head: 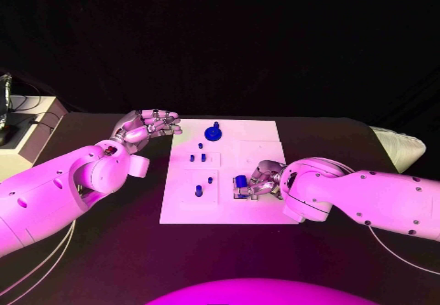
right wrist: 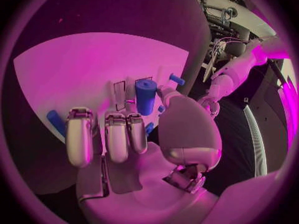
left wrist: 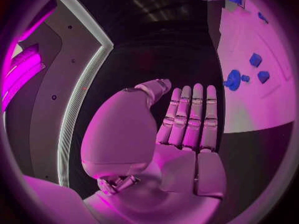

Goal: Assemble the parts on the task board

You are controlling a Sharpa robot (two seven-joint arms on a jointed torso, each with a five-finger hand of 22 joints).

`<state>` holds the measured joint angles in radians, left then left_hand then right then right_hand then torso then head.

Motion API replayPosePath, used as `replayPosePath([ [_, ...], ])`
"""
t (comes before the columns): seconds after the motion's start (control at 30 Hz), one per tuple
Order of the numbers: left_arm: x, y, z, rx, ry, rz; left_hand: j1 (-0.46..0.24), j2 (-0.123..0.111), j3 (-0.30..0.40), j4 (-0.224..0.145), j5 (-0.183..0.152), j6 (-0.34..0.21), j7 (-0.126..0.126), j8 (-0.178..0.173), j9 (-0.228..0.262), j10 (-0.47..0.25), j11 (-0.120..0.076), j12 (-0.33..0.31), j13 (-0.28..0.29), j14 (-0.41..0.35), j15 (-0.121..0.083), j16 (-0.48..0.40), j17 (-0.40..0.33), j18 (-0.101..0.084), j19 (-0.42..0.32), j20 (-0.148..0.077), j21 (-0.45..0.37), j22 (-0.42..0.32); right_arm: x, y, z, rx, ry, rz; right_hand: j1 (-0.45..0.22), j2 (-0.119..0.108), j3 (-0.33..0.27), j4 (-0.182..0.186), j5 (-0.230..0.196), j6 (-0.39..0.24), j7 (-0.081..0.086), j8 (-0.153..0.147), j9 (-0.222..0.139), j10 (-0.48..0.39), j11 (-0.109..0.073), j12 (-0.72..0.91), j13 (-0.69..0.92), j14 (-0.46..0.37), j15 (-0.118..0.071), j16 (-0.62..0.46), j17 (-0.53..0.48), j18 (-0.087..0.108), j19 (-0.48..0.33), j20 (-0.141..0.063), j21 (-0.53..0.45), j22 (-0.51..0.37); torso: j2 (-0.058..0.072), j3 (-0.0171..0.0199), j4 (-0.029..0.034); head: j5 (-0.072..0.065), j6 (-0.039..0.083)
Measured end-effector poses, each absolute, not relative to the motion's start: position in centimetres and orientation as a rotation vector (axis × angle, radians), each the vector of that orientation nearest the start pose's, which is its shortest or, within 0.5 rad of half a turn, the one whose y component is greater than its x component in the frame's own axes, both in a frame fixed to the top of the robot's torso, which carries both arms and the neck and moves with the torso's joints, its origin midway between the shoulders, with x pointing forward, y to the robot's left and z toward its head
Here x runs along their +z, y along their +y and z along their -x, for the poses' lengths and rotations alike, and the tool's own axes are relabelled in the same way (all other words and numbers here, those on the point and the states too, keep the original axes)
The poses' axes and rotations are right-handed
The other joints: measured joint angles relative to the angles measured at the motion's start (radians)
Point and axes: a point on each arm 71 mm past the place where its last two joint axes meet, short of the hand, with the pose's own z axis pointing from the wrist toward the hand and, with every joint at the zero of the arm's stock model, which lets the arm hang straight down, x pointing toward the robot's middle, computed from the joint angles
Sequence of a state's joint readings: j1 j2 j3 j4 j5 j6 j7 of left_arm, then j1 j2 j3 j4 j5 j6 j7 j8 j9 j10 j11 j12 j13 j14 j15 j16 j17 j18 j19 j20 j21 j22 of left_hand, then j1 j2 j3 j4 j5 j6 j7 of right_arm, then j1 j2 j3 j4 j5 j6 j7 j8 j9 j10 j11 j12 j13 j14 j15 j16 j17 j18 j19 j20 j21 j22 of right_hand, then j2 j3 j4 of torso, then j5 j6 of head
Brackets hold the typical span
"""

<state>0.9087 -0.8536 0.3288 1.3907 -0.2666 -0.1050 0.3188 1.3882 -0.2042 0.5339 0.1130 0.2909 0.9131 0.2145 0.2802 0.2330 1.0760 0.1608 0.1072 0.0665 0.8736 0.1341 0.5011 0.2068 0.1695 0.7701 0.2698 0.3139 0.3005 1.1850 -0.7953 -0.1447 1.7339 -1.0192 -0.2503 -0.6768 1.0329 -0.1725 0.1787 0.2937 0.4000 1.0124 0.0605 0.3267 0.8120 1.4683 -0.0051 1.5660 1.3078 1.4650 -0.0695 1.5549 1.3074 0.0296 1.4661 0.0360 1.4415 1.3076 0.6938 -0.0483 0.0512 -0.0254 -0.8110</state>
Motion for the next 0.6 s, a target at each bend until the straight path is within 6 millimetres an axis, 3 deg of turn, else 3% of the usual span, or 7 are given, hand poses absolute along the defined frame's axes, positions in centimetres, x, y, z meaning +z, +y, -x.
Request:
replayPosePath([
  [0.17,-20.18,25.95,-49.94,-1.576,1.412,1.052,0.000,0.000,0.000,0.000,0.000,0.000,0.000,0.000,0.000,0.000,0.000,0.000,0.000,0.000,0.000,0.000,0.000,0.000,0.000,0.000,0.000,0.000,-24.30,-15.22,-41.69,0.473,2.245,-0.384,-0.009,0.009,-0.048,0.000,-0.035,0.000,0.000,-0.002,0.008,0.000,0.000,0.000,0.000,0.000,0.000,0.000,0.000,0.000,0.000,0.000,-0.003,0.000,0.000,0.0006,-0.0001,0.000,-0.001],
  [0.5,-20.20,25.99,-49.95,-1.574,1.412,1.053,0.000,0.000,-0.003,0.003,0.000,0.000,0.000,0.000,-0.001,-0.004,0.004,0.000,0.000,0.000,0.000,0.000,0.001,0.000,0.004,-0.004,-0.004,0.000,-24.32,-15.28,-41.65,0.478,2.238,-0.391,-0.022,0.038,-0.228,0.003,-0.132,0.001,-0.001,-0.011,0.027,0.000,0.000,-0.004,0.000,0.000,0.000,0.000,0.000,0.000,0.000,0.000,-0.004,0.000,0.000,0.0012,-0.0003,0.000,0.000],
  [0.6,-20.21,25.99,-49.95,-1.573,1.413,1.053,0.000,0.000,-0.003,0.003,0.000,0.000,0.000,0.000,-0.001,-0.004,0.004,0.000,0.000,0.000,0.000,0.000,0.001,0.000,0.004,-0.004,-0.004,0.000,-24.29,-15.32,-41.67,0.480,2.233,-0.394,-0.026,0.042,-0.245,0.003,-0.145,0.001,-0.001,-0.011,0.027,0.000,0.000,-0.004,0.000,0.000,0.000,0.000,0.000,0.000,0.000,0.000,-0.004,0.000,0.000,0.0010,-0.0002,0.000,0.000],
])
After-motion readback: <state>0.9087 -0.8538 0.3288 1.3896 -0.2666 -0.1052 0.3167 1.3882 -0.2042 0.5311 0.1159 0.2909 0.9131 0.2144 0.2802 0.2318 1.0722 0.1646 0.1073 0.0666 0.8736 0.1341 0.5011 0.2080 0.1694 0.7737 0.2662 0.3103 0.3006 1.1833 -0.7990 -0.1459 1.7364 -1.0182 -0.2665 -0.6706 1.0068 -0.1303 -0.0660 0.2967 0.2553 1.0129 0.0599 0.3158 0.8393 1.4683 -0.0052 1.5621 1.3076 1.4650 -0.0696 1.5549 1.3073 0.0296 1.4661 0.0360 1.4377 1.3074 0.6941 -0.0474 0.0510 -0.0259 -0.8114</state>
